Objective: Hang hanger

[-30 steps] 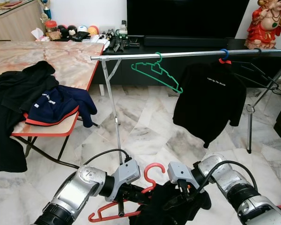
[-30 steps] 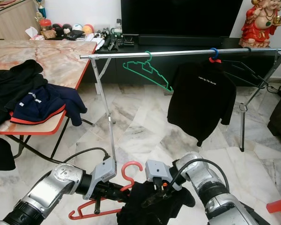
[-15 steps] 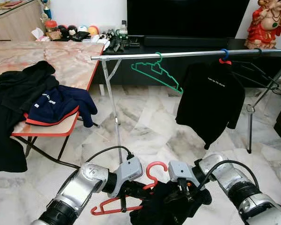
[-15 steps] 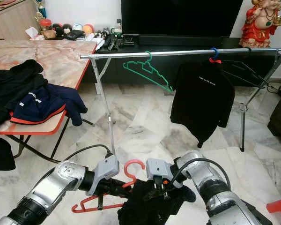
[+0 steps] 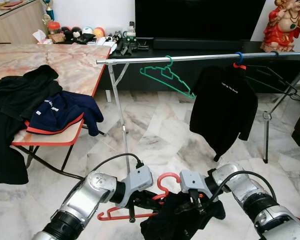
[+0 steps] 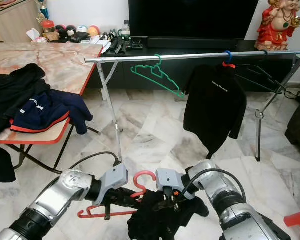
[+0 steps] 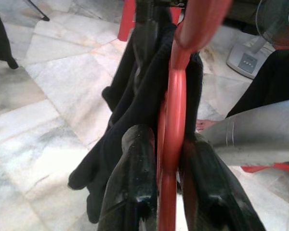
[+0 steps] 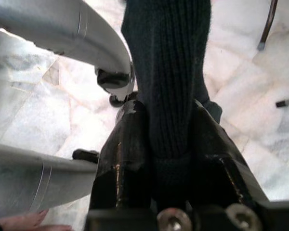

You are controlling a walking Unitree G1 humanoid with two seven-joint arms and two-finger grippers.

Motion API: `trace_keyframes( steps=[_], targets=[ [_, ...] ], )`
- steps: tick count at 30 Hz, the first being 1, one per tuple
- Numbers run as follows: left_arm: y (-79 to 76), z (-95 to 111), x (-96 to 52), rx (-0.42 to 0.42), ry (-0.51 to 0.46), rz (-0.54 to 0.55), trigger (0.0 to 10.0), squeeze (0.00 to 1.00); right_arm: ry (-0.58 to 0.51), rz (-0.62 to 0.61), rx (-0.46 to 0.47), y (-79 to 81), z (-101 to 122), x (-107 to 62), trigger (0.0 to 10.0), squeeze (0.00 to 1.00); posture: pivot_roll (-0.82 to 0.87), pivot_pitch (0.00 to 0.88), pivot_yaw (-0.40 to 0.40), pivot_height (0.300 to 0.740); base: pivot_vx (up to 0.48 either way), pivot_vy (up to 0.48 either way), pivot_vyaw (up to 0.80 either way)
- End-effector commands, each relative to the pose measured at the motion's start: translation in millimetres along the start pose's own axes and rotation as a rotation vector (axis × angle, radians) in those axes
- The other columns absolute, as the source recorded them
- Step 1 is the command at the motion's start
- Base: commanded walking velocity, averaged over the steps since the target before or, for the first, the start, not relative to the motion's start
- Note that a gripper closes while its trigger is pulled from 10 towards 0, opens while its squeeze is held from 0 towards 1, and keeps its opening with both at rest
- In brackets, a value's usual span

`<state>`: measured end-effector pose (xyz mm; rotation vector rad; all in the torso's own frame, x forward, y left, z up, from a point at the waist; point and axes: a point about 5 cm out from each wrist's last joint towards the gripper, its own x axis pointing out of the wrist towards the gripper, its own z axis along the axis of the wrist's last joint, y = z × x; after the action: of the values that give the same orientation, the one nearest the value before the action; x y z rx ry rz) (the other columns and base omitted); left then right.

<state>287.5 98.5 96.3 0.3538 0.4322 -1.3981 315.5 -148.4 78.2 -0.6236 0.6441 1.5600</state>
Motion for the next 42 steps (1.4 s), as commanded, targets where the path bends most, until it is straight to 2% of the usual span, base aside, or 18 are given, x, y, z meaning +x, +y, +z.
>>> trace_keyframes(
  steps=[1,9,14,15,17,18,21,23,27,31,34,38,39,40,41,42],
  targets=[
    [6.1,7,-11.3,0.031,-0.017,0.027,10.0,1.00,0.042,0.007,-0.003,2.5,-7,-2.1,0.0,0.00,0.02,0.044,-0.018,0.740,0.000,0.000,0.00],
    [6.8,6,-28.5,0.069,0.042,-0.013,10.0,1.00,0.057,-0.005,0.013,6.4,-15,-1.1,0.0,0.00,0.02,0.040,-0.016,0.740,0.000,0.000,0.00],
    [12.0,5,-40.1,0.071,0.053,0.044,10.0,1.00,0.054,-0.076,0.047,5.0,-21,-4.3,0.0,0.00,0.02,0.037,-0.015,0.740,0.000,0.000,0.00],
    [14.2,4,-43.1,0.059,0.042,0.079,10.0,1.00,0.056,-0.128,0.068,2.7,-24,-8.4,0.0,0.00,0.02,0.036,-0.018,0.740,0.000,0.000,0.00],
    [17.5,1,-49.9,0.026,0.004,0.171,10.0,1.00,0.066,-0.324,0.134,-6.2,-33,-22.7,0.0,0.00,0.01,0.035,-0.017,0.740,0.000,0.000,0.00],
    [17.2,-3,-52.0,-0.018,-0.028,0.224,10.0,1.00,0.003,-0.452,0.204,-11.4,-35,-32.4,0.0,0.00,0.01,0.033,-0.012,0.740,0.000,0.000,0.00],
    [12.9,-11,-49.0,-0.050,-0.024,0.246,10.0,1.00,-0.065,-0.482,0.232,-10.5,-35,-34.0,0.0,0.00,0.01,0.034,-0.009,0.740,0.000,0.000,0.00],
    [1.4,-19,-40.7,-0.060,-0.004,0.207,10.0,1.00,-0.019,-0.420,0.185,-1.9,-39,-26.8,0.0,0.00,0.01,0.032,-0.008,0.740,0.000,0.000,0.00],
    [-6.1,-22,-31.1,-0.088,-0.021,0.199,10.0,1.00,-0.063,-0.412,0.163,0.6,-34,-23.5,0.0,0.00,0.01,0.031,-0.012,0.740,0.000,0.000,0.00],
    [-8.0,-32,-20.5,-0.090,0.016,0.243,10.0,1.00,-0.141,-0.477,0.134,-7.3,-19,-32.7,0.0,0.00,0.00,0.037,-0.008,0.740,0.000,0.000,0.00],
    [-16.0,-50,-14.5,-0.083,0.108,0.242,10.0,1.00,-0.130,-0.486,0.047,-10.4,-2,-40.1,0.0,0.00,-0.01,0.040,-0.006,0.740,0.000,0.000,0.00],
    [-10.8,-57,-15.9,-0.087,0.114,0.351,10.0,1.00,-0.163,-0.504,-0.011,-12.6,15,-51.3,0.0,0.00,-0.01,0.046,-0.013,0.740,0.000,0.000,0.00],
    [-5.5,-59,-16.3,-0.058,0.108,0.430,10.0,0.75,-0.172,-0.510,-0.041,-12.3,23,-55.8,0.0,0.00,-0.01,0.050,-0.015,0.740,0.000,0.000,0.00],
    [-5.5,-59,-16.3,-0.058,0.108,0.430,10.0,0.75,-0.172,-0.510,-0.041,-12.3,23,-55.8,0.0,0.00,-0.01,0.050,-0.015,0.740,0.000,0.000,0.00],
    [1.6,-59,-16.7,-0.052,0.084,0.517,10.0,0.00,-0.190,-0.511,-0.069,-11.7,32,-59.6,0.0,0.00,-0.01,0.051,-0.015,0.740,0.000,0.000,0.00],
    [1.6,-59,-16.7,-0.052,0.084,0.517,10.0,0.00,-0.190,-0.511,-0.069,-11.7,32,-59.6,0.0,0.00,-0.01,0.051,-0.015,0.740,0.000,0.000,0.00]
  ],
)
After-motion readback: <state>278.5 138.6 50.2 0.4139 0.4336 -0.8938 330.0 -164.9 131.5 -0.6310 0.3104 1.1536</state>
